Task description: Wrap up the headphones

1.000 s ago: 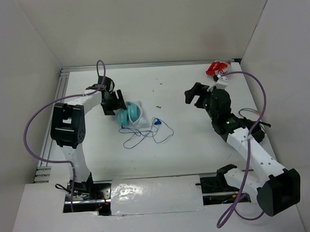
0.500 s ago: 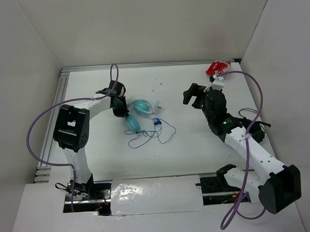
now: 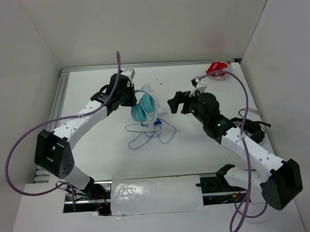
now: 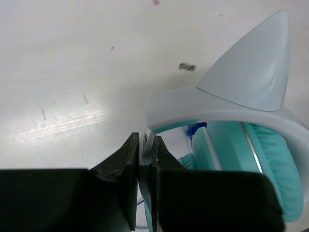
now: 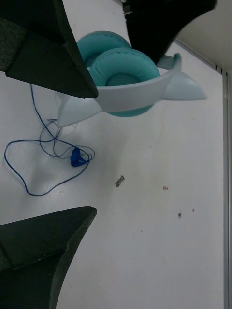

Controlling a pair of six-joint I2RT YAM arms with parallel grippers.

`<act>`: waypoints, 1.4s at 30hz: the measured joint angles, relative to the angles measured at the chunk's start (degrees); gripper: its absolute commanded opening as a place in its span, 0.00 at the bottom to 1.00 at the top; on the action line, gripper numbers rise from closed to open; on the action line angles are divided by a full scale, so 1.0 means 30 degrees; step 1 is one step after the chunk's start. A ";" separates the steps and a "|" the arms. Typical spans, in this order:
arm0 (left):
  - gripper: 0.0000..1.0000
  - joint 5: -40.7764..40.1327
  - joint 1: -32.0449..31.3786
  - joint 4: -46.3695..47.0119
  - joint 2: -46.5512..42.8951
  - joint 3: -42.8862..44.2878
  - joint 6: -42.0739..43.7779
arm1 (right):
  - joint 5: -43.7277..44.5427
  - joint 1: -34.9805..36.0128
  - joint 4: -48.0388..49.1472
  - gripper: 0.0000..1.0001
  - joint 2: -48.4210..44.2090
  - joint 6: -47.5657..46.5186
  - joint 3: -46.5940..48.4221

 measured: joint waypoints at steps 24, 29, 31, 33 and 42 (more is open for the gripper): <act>0.00 -0.0306 0.0168 -0.3198 -0.0619 1.2291 -0.2149 | -0.5865 0.0736 1.1140 1.00 0.1974 -0.3300 -0.6411; 0.00 0.1239 0.0182 -0.3490 -0.0933 1.3726 -0.2222 | -0.6309 0.0787 1.2721 1.00 0.7045 -0.3249 -0.3978; 0.00 0.1800 0.0182 -0.3439 -0.1508 1.3777 -0.2346 | -0.6739 0.0903 1.3719 1.00 0.8561 -0.2936 -0.3308; 0.00 0.2208 0.0182 -0.3424 -0.2222 1.3770 -0.2586 | -0.7257 0.1100 1.4710 1.00 0.9683 -0.2477 -0.3024; 0.00 0.2718 0.0182 -0.2659 -0.4284 1.3777 -0.2783 | -0.9129 0.2645 1.5897 1.00 1.2138 -0.1217 -0.1647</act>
